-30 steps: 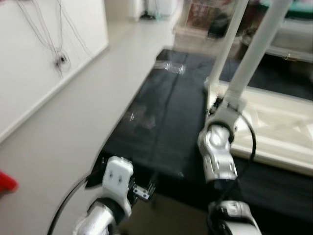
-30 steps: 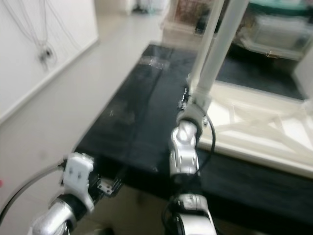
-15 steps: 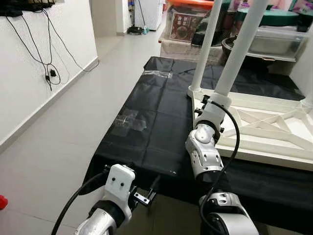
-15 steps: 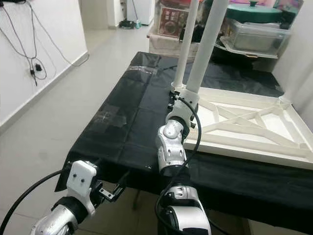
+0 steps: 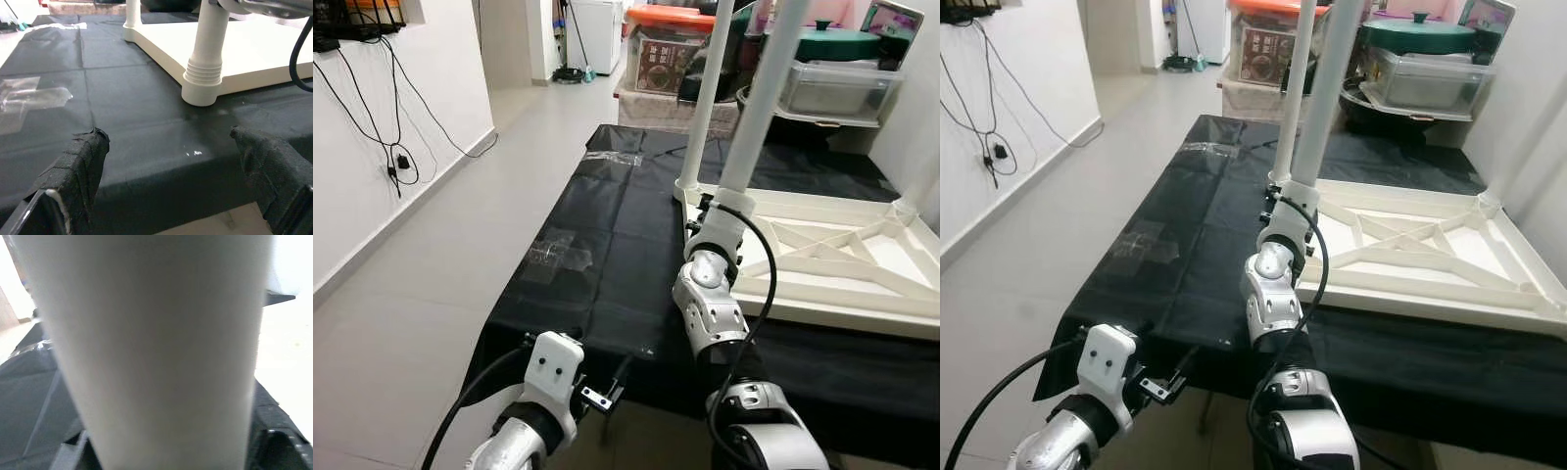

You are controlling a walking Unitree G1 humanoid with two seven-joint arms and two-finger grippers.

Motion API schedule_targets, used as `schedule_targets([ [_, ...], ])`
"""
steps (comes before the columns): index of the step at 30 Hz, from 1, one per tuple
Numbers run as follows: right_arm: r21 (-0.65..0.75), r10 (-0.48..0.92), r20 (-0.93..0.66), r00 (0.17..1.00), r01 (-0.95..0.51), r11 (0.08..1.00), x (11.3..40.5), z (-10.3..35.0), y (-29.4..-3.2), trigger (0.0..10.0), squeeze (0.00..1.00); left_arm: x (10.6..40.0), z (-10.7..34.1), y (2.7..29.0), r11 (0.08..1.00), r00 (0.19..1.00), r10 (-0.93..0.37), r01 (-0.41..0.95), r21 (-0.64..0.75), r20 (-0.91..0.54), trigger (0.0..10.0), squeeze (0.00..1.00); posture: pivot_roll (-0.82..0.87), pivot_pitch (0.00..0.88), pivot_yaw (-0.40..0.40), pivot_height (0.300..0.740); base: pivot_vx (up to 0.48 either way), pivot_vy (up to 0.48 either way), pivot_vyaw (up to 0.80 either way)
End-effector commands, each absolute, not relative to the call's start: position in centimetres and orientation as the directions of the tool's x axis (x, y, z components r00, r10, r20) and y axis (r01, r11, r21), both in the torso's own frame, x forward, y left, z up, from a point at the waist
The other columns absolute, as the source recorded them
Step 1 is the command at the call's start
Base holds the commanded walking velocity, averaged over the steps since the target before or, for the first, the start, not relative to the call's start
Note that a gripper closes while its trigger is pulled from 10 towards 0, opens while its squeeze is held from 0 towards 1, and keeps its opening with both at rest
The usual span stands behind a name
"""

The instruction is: Building children table

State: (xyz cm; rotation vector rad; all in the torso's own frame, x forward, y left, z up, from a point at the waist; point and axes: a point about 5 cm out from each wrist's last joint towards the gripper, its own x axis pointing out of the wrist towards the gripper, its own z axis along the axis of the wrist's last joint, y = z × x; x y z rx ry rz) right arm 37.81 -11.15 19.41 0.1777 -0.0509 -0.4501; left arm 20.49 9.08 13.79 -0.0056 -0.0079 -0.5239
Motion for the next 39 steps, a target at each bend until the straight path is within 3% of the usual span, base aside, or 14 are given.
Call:
schedule_targets([
  [1, 0.237, -0.424, -0.011, 0.906, 0.414, 0.879, 37.6, 19.3, -10.1, 10.0, 1.00, 20.5, 13.4, 9.1, 0.864, 0.864, -0.503, 0.503, 0.005, -0.006, 10.0, 0.00, 0.18, 0.000, -0.052, 0.740, 0.000, 0.000, 0.00],
  [3, 0.238, -0.419, -0.008, 0.908, 0.408, 0.881, 37.6, 19.3, -10.0, 10.0, 1.00, 20.5, 13.3, 9.1, 0.864, 0.864, -0.504, 0.504, 0.005, -0.006, 10.0, 0.00, 0.18, 0.000, -0.052, 0.740, 0.000, 0.000, 0.00],
  [4, 0.233, -0.408, 0.002, 0.913, 0.396, 0.888, 37.5, 19.4, -10.0, 10.0, 0.00, 20.5, 13.3, 9.2, 0.864, 0.864, -0.504, 0.504, 0.005, -0.007, 10.0, 0.00, 0.18, 0.000, -0.053, 0.740, 0.000, 0.000, 0.00],
  [12, 0.237, -0.373, 0.076, 0.925, 0.347, 0.908, 37.6, 20.3, -10.8, 10.0, 0.00, 20.5, 13.1, 9.2, 0.862, 0.862, -0.507, 0.507, 0.006, -0.007, 10.0, 0.00, 0.18, 0.000, -0.053, 0.740, 0.000, 0.000, 0.00],
  [23, 0.234, -0.148, 0.157, 0.977, 0.109, 0.966, 38.2, 21.1, -13.5, 10.0, 0.00, 20.5, 13.1, 9.1, 0.859, 0.859, -0.512, 0.512, 0.007, -0.004, 10.0, 0.00, 0.17, 0.005, -0.050, 0.740, 0.000, 0.000, 0.00],
  [32, 0.201, 0.126, 0.199, 0.972, -0.166, 0.965, 38.3, 21.2, -14.4, 10.0, 0.00, 20.6, 13.2, 9.1, 0.859, 0.859, -0.512, 0.511, 0.008, 0.000, 10.0, 0.00, 0.17, 0.012, -0.051, 0.740, 0.000, 0.000, 0.00],
  [35, 0.125, 0.314, 0.210, 0.926, -0.344, 0.931, 38.5, 21.5, -14.8, 10.0, 0.00, 20.6, 13.2, 9.1, 0.859, 0.859, -0.512, 0.511, 0.008, 0.002, 10.0, 0.00, 0.17, 0.016, -0.049, 0.740, 0.000, 0.000, 0.00],
  [39, 0.070, 0.445, 0.189, 0.876, -0.464, 0.883, 38.7, 21.6, -14.8, 10.0, 0.00, 20.6, 13.3, 9.1, 0.859, 0.859, -0.512, 0.512, 0.009, 0.004, 10.0, 0.00, 0.17, 0.014, -0.052, 0.740, 0.000, 0.000, 0.00],
])
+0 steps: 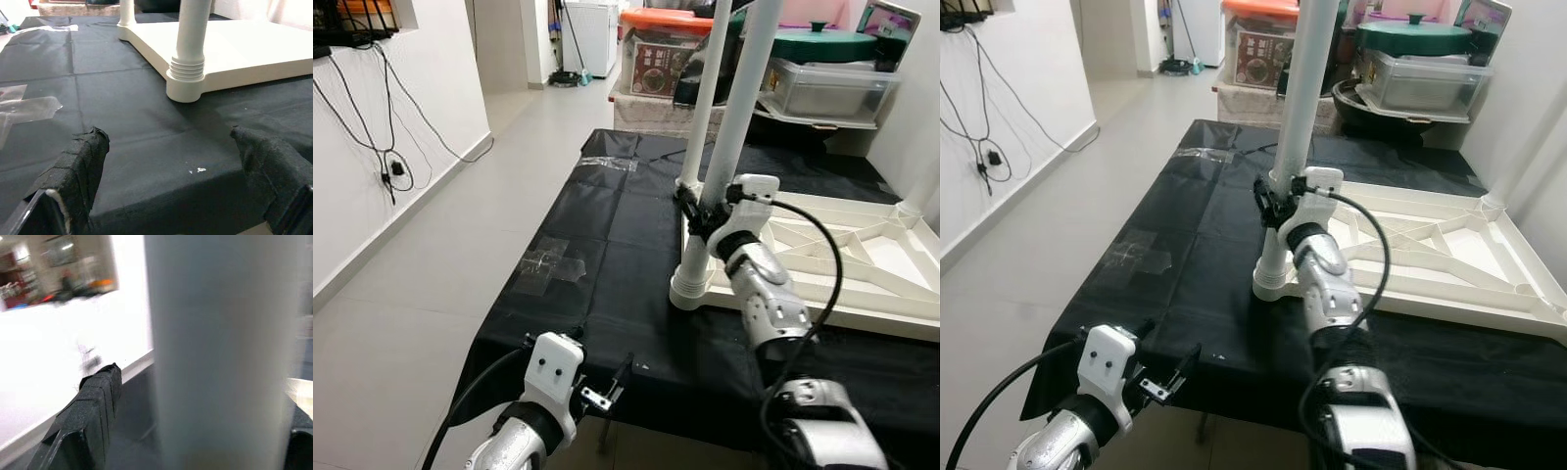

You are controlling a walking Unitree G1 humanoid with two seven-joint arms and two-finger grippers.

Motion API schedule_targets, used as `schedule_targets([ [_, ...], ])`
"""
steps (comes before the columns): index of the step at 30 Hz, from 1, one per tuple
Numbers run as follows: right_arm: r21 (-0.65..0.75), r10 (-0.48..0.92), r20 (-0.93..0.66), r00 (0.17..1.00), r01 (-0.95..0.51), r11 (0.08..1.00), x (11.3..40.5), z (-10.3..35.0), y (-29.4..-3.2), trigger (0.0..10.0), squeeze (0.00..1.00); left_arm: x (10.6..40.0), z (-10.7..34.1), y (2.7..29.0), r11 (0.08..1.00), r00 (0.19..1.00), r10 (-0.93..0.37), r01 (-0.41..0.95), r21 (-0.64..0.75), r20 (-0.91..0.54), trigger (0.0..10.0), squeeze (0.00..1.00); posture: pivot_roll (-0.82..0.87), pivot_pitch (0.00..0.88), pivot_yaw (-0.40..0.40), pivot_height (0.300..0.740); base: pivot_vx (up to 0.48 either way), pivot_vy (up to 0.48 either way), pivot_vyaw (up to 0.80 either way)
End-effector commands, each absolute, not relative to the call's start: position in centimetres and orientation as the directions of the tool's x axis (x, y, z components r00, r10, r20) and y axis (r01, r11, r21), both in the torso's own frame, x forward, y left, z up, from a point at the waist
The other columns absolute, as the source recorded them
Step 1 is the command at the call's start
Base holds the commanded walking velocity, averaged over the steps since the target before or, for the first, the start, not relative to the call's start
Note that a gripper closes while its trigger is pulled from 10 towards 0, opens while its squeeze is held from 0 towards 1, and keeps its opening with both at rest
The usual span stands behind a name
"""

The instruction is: Building children table

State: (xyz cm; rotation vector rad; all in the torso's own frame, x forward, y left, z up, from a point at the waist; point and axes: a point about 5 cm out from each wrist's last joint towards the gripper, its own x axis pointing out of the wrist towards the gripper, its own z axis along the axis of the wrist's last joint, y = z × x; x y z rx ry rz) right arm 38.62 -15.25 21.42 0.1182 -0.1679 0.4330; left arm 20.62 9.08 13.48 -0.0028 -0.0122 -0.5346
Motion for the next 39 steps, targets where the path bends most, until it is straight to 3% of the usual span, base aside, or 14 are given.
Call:
schedule_targets([
  [1, 0.057, 0.502, 0.167, 0.849, -0.517, 0.854, 38.8, 21.6, -14.9, 10.0, 0.00, 20.6, 13.3, 9.1, 0.859, 0.859, -0.512, 0.512, 0.009, 0.004, 10.0, 0.00, 0.17, 0.016, -0.052, 0.740, 0.000, 0.000, 0.00],
  [2, 0.057, 0.502, 0.167, 0.849, -0.517, 0.854, 38.8, 21.6, -14.9, 10.0, 0.00, 20.6, 13.3, 9.1, 0.859, 0.859, -0.512, 0.512, 0.009, 0.004, 10.0, 0.00, 0.17, 0.016, -0.052, 0.740, 0.000, 0.000, 0.00],
  [6, 0.044, 0.696, 0.054, 0.716, -0.698, 0.714, 39.1, 21.0, -14.3, 10.0, 0.00, 20.6, 13.4, 9.0, 0.859, 0.859, -0.512, 0.512, 0.010, 0.007, 10.0, 0.00, 0.18, 0.023, -0.060, 0.740, 0.000, 0.000, 0.00],
  [19, 0.165, 0.815, 0.010, 0.580, -0.805, 0.570, 39.6, 21.4, -13.4, 10.0, 0.00, 19.7, 13.8, 8.6, 0.858, 0.858, -0.513, 0.513, 0.002, 0.011, 10.0, 0.00, 0.23, 0.063, -0.085, 0.740, 0.000, 0.000, 0.00],
  [23, 0.188, 0.865, 0.017, 0.501, -0.852, 0.489, 39.4, 21.4, -12.0, 10.0, 0.00, 19.4, 14.0, 8.6, 0.860, 0.860, -0.510, 0.510, -0.003, 0.010, 10.0, 0.00, 0.24, 0.071, -0.091, 0.740, 0.000, 0.000, 0.00],
  [24, 0.195, 0.896, 0.024, 0.443, -0.881, 0.431, 39.2, 21.4, -11.6, 10.0, 0.00, 19.3, 14.0, 8.6, 0.861, 0.861, -0.508, 0.508, -0.004, 0.009, 10.0, 0.00, 0.24, 0.072, -0.095, 0.740, 0.000, 0.000, 0.00],
  [32, 0.187, 0.942, 0.028, 0.336, -0.927, 0.325, 38.7, 21.3, -10.6, 10.0, 0.00, 19.1, 14.0, 8.5, 0.861, 0.861, -0.508, 0.509, -0.005, 0.007, 10.0, 0.00, 0.25, 0.070, -0.098, 0.740, 0.000, 0.000, 0.00],
  [33, 0.178, 0.938, 0.030, 0.345, -0.926, 0.334, 38.7, 21.3, -10.5, 0.0, 0.00, 19.1, 14.0, 8.5, 0.861, 0.861, -0.508, 0.508, -0.004, 0.008, 10.0, 0.00, 0.25, 0.070, -0.098, 0.740, 0.000, 0.000, 0.00],
  [39, 0.115, 0.913, 0.071, 0.402, -0.913, 0.393, 38.7, 20.9, -11.1, 0.0, 0.00, 19.1, 13.9, 8.5, 0.863, 0.863, -0.505, 0.506, -0.003, 0.006, 10.0, 0.00, 0.24, 0.052, -0.097, 0.740, 0.000, 0.000, 0.00],
])
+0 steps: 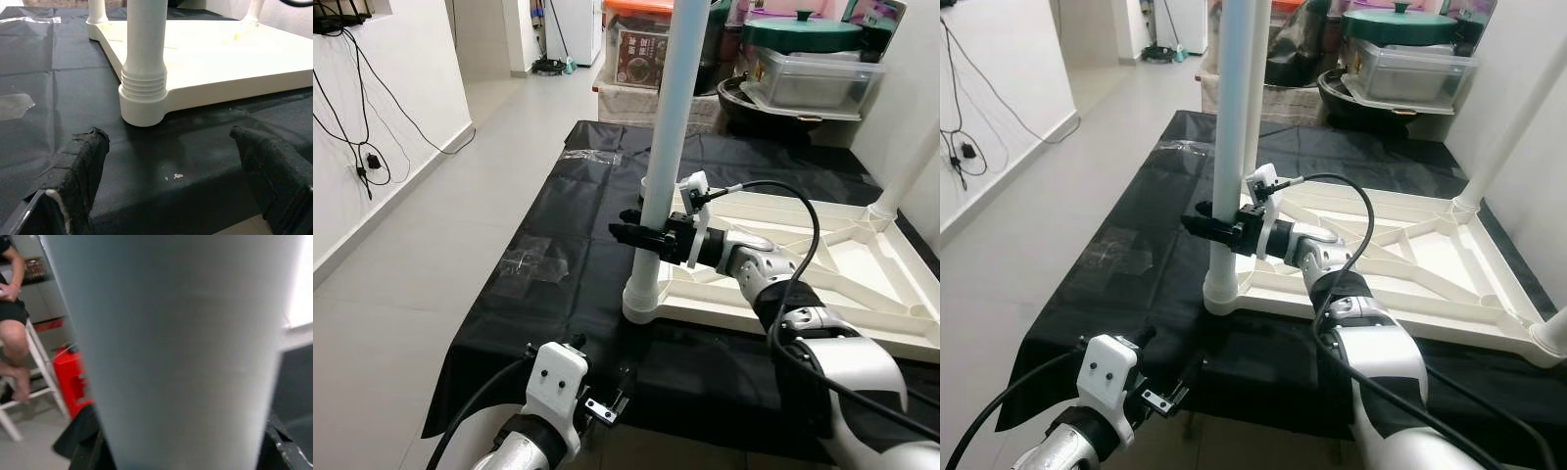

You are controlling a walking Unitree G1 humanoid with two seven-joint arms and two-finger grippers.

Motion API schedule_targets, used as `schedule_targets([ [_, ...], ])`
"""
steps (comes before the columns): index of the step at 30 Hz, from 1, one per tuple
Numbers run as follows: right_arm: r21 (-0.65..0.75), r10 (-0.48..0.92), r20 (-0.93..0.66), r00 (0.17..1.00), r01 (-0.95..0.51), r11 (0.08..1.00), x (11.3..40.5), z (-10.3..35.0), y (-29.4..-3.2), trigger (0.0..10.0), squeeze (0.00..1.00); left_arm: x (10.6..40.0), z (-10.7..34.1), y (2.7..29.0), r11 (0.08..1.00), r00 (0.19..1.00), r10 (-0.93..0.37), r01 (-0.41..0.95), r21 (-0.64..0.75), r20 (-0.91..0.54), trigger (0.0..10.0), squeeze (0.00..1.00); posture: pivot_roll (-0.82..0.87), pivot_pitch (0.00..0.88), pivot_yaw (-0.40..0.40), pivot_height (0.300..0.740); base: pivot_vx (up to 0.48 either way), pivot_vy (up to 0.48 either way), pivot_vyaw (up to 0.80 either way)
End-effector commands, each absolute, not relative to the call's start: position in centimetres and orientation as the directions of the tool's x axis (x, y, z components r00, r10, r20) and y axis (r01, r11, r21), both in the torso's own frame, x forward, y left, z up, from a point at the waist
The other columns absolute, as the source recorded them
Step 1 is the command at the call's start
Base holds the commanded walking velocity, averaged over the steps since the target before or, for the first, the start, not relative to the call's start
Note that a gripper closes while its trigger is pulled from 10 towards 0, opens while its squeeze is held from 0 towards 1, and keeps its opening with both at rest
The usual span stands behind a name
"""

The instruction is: Building children table

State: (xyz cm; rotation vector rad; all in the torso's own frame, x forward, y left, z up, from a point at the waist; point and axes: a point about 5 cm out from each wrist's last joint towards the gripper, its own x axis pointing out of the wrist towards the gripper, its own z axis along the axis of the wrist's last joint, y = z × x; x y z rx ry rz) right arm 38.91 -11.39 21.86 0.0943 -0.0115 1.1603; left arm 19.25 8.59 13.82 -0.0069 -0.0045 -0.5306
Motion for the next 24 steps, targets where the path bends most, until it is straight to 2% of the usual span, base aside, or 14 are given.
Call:
schedule_targets([
  [1, 0.115, 0.897, 0.076, 0.435, -0.898, 0.425, 38.8, 20.7, -11.4, 0.0, 0.00, 19.2, 13.8, 8.5, 0.863, 0.863, -0.506, 0.506, -0.002, 0.005, 10.0, 0.00, 0.23, 0.041, -0.093, 0.740, 0.000, 0.000, 0.00],
  [2, 0.115, 0.897, 0.076, 0.435, -0.898, 0.425, 38.8, 20.7, -11.4, 0.0, 0.00, 19.2, 13.8, 8.5, 0.863, 0.863, -0.506, 0.506, -0.002, 0.005, 10.0, 0.00, 0.23, 0.041, -0.093, 0.740, 0.000, 0.000, 0.00],
  [4, 0.107, 0.810, 0.074, 0.582, -0.812, 0.574, 39.2, 20.0, -12.3, 0.0, 0.00, 19.3, 13.7, 8.5, 0.862, 0.862, -0.507, 0.507, -0.001, 0.002, 10.0, 0.00, 0.22, 0.033, -0.089, 0.740, 0.000, 0.000, 0.00],
  [5, 0.107, 0.810, 0.074, 0.582, -0.812, 0.574, 39.2, 20.0, -12.3, 0.0, 0.00, 19.3, 13.7, 8.5, 0.862, 0.862, -0.507, 0.507, -0.001, 0.002, 10.0, 0.00, 0.22, 0.033, -0.089, 0.740, 0.000, 0.000, 0.00],
  [6, 0.110, 0.693, 0.092, 0.715, -0.699, 0.707, 39.4, 19.4, -13.5, 0.0, 0.00, 19.4, 13.7, 8.6, 0.861, 0.861, -0.508, 0.508, 0.001, 0.002, 10.0, 0.00, 0.21, 0.025, -0.082, 0.740, 0.000, 0.000, 0.00],
  [8, 0.110, 0.693, 0.092, 0.715, -0.699, 0.707, 39.4, 19.4, -13.5, 0.0, 0.00, 19.4, 13.7, 8.6, 0.861, 0.861, -0.508, 0.508, 0.001, 0.002, 10.0, 0.00, 0.21, 0.025, -0.082, 0.740, 0.000, 0.000, 0.00],
  [10, 0.125, 0.553, 0.096, 0.828, -0.561, 0.818, 39.4, 18.6, -14.6, 0.0, 0.00, 19.6, 13.6, 8.7, 0.861, 0.861, -0.509, 0.509, 0.002, 0.000, 10.0, 0.00, 0.20, 0.020, -0.071, 0.740, 0.000, 0.000, 0.00],
  [11, 0.125, 0.553, 0.096, 0.828, -0.561, 0.818, 39.4, 18.6, -14.6, 0.0, 0.00, 19.6, 13.6, 8.7, 0.861, 0.861, -0.509, 0.509, 0.002, 0.000, 10.0, 0.00, 0.20, 0.020, -0.071, 0.740, 0.000, 0.000, 0.00],
  [12, 0.090, 0.319, 0.059, 0.946, -0.324, 0.942, 39.3, 17.7, -15.9, 0.0, 0.00, 19.7, 13.5, 8.7, 0.859, 0.859, -0.512, 0.512, 0.004, -0.001, 10.0, 0.00, 0.18, 0.012, -0.058, 0.740, 0.000, 0.000, 0.00],
  [14, 0.090, 0.319, 0.059, 0.946, -0.324, 0.942, 39.3, 17.7, -15.9, 0.0, 0.00, 19.7, 13.5, 8.7, 0.859, 0.859, -0.512, 0.512, 0.004, -0.001, 10.0, 0.00, 0.18, 0.012, -0.058, 0.740, 0.000, 0.000, 0.00],
  [16, 0.064, -0.152, 0.039, 0.988, 0.149, 0.987, 37.9, 16.8, -17.8, 0.0, 0.00, 20.1, 13.3, 8.9, 0.857, 0.857, -0.515, 0.515, 0.008, -0.004, 10.0, 0.00, 0.18, 0.003, -0.053, 0.740, 0.000, 0.000, 0.00],
  [17, 0.064, -0.152, 0.039, 0.988, 0.149, 0.987, 37.9, 16.8, -17.8, 0.0, 0.00, 20.1, 13.3, 8.9, 0.857, 0.857, -0.515, 0.515, 0.008, -0.004, 10.0, 0.00, 0.18, 0.003, -0.053, 0.740, 0.000, 0.000, 0.00],
  [19, 0.127, -0.388, 0.011, 0.921, 0.384, 0.915, 36.5, 16.7, -17.6, 0.0, 0.00, 20.3, 13.2, 8.9, 0.858, 0.858, -0.514, 0.514, 0.015, -0.004, 10.0, 0.00, 0.18, 0.000, -0.055, 0.740, 0.000, 0.000, 0.00],
  [24, 0.207, -0.416, -0.033, 0.909, 0.413, 0.887, 36.5, 16.9, -14.0, 0.0, 0.00, 20.6, 13.2, 9.0, 0.864, 0.864, -0.504, 0.504, 0.021, -0.001, 10.0, 0.00, 0.19, 0.000, -0.056, 0.740, 0.000, 0.000, 0.00],
])
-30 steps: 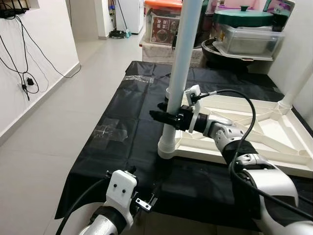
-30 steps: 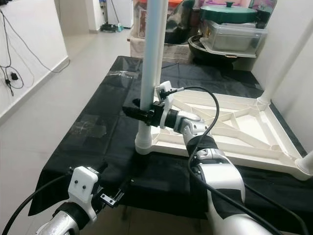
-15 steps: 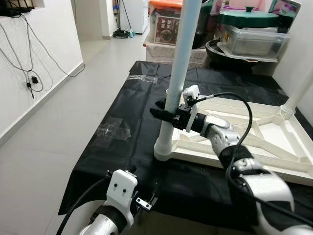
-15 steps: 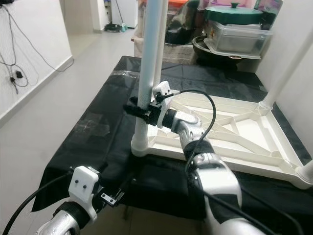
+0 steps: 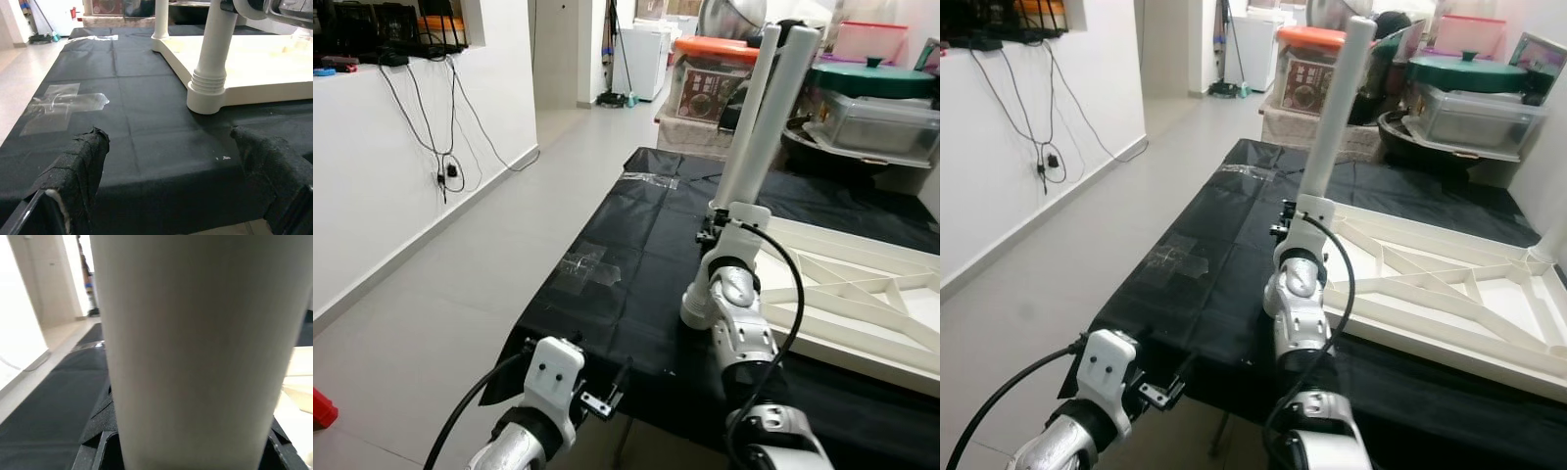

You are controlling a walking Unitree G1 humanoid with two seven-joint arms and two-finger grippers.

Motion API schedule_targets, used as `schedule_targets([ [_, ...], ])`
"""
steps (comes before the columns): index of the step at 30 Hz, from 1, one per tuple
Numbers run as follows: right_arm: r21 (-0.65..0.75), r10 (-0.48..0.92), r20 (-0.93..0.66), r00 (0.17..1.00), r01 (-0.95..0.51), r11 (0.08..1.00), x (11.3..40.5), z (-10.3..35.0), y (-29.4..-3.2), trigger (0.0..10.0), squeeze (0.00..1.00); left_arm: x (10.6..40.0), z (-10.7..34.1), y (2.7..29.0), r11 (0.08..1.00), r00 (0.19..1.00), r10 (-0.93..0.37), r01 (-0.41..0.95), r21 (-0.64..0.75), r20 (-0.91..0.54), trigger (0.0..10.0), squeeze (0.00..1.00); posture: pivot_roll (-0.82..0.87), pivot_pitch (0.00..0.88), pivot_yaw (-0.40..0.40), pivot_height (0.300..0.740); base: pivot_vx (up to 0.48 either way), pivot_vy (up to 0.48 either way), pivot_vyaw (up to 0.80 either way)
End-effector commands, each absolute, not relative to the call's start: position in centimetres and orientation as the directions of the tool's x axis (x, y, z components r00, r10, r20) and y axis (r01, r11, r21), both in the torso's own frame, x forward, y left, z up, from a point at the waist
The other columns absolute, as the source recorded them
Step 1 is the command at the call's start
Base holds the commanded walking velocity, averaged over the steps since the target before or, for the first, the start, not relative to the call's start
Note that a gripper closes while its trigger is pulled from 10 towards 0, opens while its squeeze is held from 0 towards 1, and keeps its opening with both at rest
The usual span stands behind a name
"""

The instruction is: Building children table

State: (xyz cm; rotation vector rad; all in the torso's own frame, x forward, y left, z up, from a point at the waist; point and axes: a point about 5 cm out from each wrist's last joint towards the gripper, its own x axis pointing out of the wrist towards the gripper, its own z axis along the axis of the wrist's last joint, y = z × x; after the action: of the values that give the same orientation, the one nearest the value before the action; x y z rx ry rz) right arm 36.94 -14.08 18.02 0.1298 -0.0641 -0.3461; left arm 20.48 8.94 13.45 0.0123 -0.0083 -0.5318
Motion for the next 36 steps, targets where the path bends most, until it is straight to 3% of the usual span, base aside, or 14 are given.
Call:
schedule_targets([
  [1, 0.207, -0.416, -0.033, 0.909, 0.413, 0.887, 36.5, 16.9, -14.0, 0.0, 0.00, 20.6, 13.2, 9.0, 0.864, 0.864, -0.504, 0.504, 0.021, -0.001, 10.0, 0.00, 0.19, 0.000, -0.056, 0.740, 0.000, 0.000, 0.00],
  [3, 0.215, -0.388, -0.021, 0.922, 0.383, 0.899, 36.7, 17.1, -12.8, 0.0, 0.00, 20.6, 13.2, 9.0, 0.865, 0.865, -0.502, 0.502, 0.021, -0.001, 10.0, 0.00, 0.19, 0.000, -0.059, 0.740, 0.000, 0.000, 0.00],
  [4, 0.222, -0.337, 0.003, 0.941, 0.328, 0.918, 36.9, 17.5, -11.7, 3.8, 0.00, 20.7, 13.2, 9.1, 0.866, 0.866, -0.500, 0.500, 0.021, -0.002, 10.0, 0.00, 0.19, 0.000, -0.058, 0.740, 0.000, 0.000, 0.00],
  [6, 0.222, -0.337, 0.003, 0.941, 0.328, 0.918, 36.9, 17.5, -11.7, 3.8, 0.00, 20.7, 13.2, 9.1, 0.866, 0.866, -0.500, 0.500, 0.021, -0.002, 10.0, 0.00, 0.19, 0.000, -0.058, 0.740, 0.000, 0.000, 0.00],
  [7, 0.222, -0.257, 0.047, 0.965, 0.241, 0.945, 37.1, 17.9, -10.8, 10.0, 0.00, 20.7, 13.1, 9.1, 0.867, 0.867, -0.499, 0.499, 0.021, -0.002, 10.0, 0.00, 0.18, 0.000, -0.058, 0.740, 0.000, 0.000, 0.00],
  [8, 0.222, -0.257, 0.047, 0.965, 0.241, 0.945, 37.1, 17.9, -10.8, 10.0, 0.00, 20.7, 13.1, 9.1, 0.867, 0.867, -0.499, 0.499, 0.021, -0.002, 10.0, 0.00, 0.18, 0.000, -0.058, 0.740, 0.000, 0.000, 0.00],
  [9, 0.217, -0.196, 0.081, 0.977, 0.175, 0.960, 37.1, 18.3, -10.3, 10.0, 1.00, 20.7, 13.1, 9.1, 0.867, 0.867, -0.499, 0.499, 0.020, -0.003, 10.0, 0.00, 0.18, 0.000, -0.059, 0.740, 0.000, 0.000, 0.00],
  [11, 0.199, -0.151, 0.113, 0.982, 0.126, 0.972, 37.3, 18.4, -10.7, 10.0, 1.00, 20.8, 13.0, 9.0, 0.866, 0.866, -0.500, 0.500, 0.019, -0.003, 10.0, 0.00, 0.17, 0.000, -0.057, 0.740, 0.000, 0.000, 0.00],
  [12, 0.173, -0.140, 0.129, 0.982, 0.117, 0.978, 37.3, 18.5, -11.5, 10.0, 0.27, 20.8, 13.0, 9.0, 0.865, 0.865, -0.501, 0.501, 0.017, -0.002, 10.0, 0.00, 0.18, 0.000, -0.059, 0.740, 0.000, 0.000, 0.00],
  [13, 0.173, -0.140, 0.129, 0.982, 0.117, 0.978, 37.3, 18.5, -11.5, 10.0, 0.27, 20.8, 13.0, 9.0, 0.865, 0.865, -0.501, 0.501, 0.017, -0.002, 10.0, 0.00, 0.18, 0.000, -0.059, 0.740, 0.000, 0.000, 0.00],
  [14, 0.129, -0.114, 0.134, 0.984, 0.097, 0.987, 37.4, 18.6, -13.0, 10.0, 0.00, 20.9, 12.9, 8.9, 0.864, 0.864, -0.503, 0.503, 0.015, 0.000, 10.0, 0.00, 0.17, 0.000, -0.058, 0.740, 0.000, 0.000, 0.00],
  [23, 0.146, 0.306, 0.067, 0.950, -0.313, 0.938, 39.6, 19.3, -15.7, 10.0, 0.00, 21.2, 12.8, 8.7, 0.859, 0.859, -0.512, 0.512, 0.014, 0.001, 10.0, 0.00, 0.19, 0.000, -0.068, 0.740, 0.000, 0.000, 0.00],
  [27, 0.165, 0.637, 0.065, 0.768, -0.637, 0.753, 39.8, 20.9, -14.9, 10.0, 0.00, 21.4, 12.6, 8.7, 0.857, 0.857, -0.515, 0.515, 0.012, -0.001, 10.0, 0.00, 0.20, 0.000, -0.073, 0.740, 0.000, 0.000, 0.00],
  [36, 0.130, 0.897, 0.010, 0.442, -0.890, 0.437, 38.9, 21.5, -11.9, 10.0, 0.00, 21.1, 12.7, 8.6, 0.857, 0.857, -0.516, 0.516, 0.012, 0.001, 10.0, 0.00, 0.23, 0.000, -0.095, 0.740, 0.000, 0.000, 0.00],
])
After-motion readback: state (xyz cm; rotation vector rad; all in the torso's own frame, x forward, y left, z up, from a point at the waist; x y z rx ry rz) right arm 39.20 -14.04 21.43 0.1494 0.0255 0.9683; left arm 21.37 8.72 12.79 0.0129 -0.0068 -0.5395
